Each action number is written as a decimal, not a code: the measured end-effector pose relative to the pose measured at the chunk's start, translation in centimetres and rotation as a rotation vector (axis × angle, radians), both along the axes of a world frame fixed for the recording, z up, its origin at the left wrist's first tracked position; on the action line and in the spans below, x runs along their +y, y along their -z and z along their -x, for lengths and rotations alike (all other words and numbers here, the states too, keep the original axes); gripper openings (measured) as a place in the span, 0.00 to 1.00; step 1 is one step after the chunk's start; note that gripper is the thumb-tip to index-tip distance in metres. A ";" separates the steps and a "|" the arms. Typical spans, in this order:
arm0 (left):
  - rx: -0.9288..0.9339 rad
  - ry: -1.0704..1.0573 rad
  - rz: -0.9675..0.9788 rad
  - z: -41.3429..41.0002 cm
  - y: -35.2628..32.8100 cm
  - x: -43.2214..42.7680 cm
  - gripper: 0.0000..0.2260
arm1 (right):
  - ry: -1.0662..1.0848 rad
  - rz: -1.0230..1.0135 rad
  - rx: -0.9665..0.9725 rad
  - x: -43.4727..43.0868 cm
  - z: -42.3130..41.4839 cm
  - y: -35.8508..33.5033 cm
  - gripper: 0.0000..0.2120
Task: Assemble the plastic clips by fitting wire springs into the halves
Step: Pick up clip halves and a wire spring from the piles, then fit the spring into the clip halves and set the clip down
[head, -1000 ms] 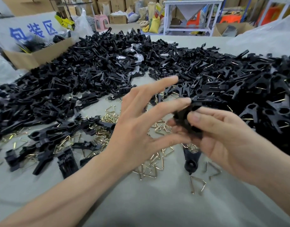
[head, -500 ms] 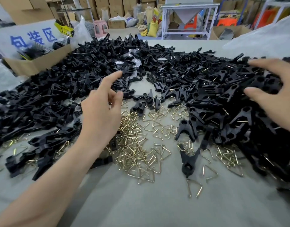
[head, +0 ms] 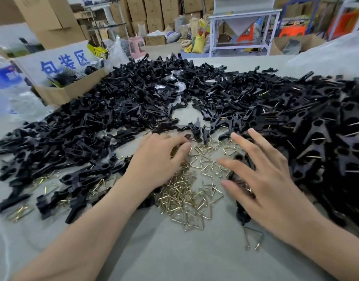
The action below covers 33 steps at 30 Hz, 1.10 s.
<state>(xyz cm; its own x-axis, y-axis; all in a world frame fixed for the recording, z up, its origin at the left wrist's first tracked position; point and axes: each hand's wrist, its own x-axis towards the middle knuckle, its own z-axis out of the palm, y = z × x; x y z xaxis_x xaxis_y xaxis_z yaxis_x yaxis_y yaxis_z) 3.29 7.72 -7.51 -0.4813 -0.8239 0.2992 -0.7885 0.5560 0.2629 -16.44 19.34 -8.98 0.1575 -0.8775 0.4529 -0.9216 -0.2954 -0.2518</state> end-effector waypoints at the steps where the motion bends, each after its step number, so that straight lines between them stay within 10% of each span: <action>1: 0.050 -0.001 0.038 0.1 -0.1 0.0 0.13 | -0.007 0.021 -0.028 -0.1 0.0 0.0 0.21; 14: 0.358 0.495 0.048 2.5 -1.2 4.6 0.05 | -0.143 0.143 -0.253 -0.6 0.5 0.1 0.14; 22: 0.743 0.387 -0.340 2.9 -1.2 5.1 0.08 | -0.138 0.013 -0.697 -0.3 0.3 -0.6 0.03; 28: 0.701 0.312 -0.339 2.8 -0.9 5.1 0.03 | -0.082 0.009 -0.972 -0.4 0.8 -0.7 0.02; 33: 0.721 0.295 -0.342 3.0 -0.9 5.4 0.01 | -0.127 -0.130 -0.896 -0.4 0.5 -1.0 0.04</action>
<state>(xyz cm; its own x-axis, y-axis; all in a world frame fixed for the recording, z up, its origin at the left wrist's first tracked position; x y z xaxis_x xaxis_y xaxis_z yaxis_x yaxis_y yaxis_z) 0.30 13.12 -6.62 -0.4776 -0.7957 0.3726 -0.1985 0.5108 0.8364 -16.95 18.93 -8.00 -0.1067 -0.9302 0.3513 -0.3272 -0.3008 -0.8958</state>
